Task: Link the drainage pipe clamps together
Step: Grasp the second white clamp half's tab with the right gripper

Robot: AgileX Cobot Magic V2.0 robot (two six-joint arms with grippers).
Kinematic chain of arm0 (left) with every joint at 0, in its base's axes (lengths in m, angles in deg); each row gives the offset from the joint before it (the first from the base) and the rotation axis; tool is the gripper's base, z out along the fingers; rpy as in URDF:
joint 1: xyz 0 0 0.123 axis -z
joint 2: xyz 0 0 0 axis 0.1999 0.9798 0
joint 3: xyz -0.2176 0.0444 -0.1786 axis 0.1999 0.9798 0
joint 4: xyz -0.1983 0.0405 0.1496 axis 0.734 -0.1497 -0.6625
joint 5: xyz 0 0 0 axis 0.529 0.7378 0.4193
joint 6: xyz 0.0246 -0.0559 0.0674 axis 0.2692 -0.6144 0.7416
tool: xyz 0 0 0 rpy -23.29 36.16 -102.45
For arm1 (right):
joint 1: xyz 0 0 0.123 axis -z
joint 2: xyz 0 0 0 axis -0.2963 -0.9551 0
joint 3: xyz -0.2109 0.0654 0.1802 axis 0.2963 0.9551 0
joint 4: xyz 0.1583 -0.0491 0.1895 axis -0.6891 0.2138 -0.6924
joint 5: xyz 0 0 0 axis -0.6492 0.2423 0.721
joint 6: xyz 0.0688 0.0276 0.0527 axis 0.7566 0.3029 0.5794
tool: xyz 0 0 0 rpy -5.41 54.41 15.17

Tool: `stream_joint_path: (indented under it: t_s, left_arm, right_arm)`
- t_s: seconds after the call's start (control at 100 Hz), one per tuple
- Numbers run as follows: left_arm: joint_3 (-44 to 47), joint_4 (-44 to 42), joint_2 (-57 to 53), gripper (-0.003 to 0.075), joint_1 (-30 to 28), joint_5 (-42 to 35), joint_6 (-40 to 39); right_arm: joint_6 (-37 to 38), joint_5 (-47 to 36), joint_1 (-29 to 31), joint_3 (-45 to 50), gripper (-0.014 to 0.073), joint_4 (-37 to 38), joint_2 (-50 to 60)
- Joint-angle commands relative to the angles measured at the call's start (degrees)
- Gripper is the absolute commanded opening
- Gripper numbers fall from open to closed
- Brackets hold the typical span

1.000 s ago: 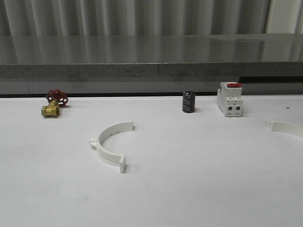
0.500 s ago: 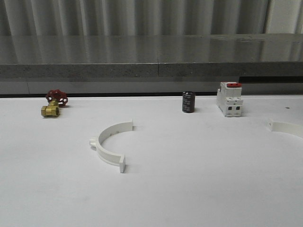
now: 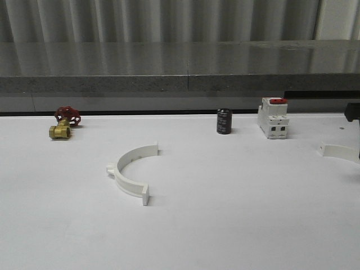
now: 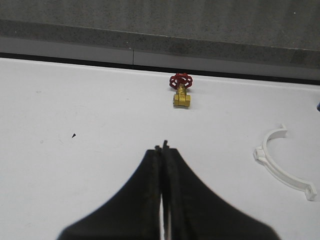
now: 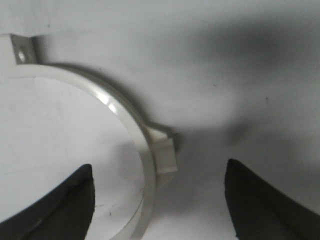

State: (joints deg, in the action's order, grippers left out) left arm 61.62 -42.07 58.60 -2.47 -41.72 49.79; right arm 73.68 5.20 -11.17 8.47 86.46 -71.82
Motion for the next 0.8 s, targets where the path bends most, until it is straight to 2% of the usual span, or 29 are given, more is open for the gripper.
stream_joint_path:
  t_s: [0.0,0.35,0.43,0.56,0.7,0.79]
  left_arm:
    - [-1.5,0.1,0.6,-0.0020,0.0,-3.9,-0.2]
    - [-1.5,0.1,0.6,-0.0020,0.0,-3.9,-0.2]
    - [-1.5,0.1,0.6,-0.0020,0.0,-3.9,-0.2]
    - [-1.5,0.1,0.6,-0.0020,0.0,-3.9,-0.2]
    - [-1.5,0.1,0.6,-0.0020,0.0,-3.9,-0.2]
    - [-1.5,0.1,0.6,-0.0020,0.0,-3.9,-0.2]
  right_arm:
    - [-1.0,-2.8,0.4,-1.6,0.0510,0.2,1.5]
    - [-2.5,-5.7,0.3,-1.6,0.0470,0.2,-0.7]
    - [-2.5,-5.8,0.3,-1.6,0.0405,0.2,-0.7]
    - [-2.5,-5.7,0.3,-1.6,0.0214,0.2,-0.7]
    - [-2.5,-5.6,0.3,-1.6,0.0107,0.2,-0.7]
    - [-2.5,-5.8,0.3,-1.6,0.0085,0.2,-0.7]
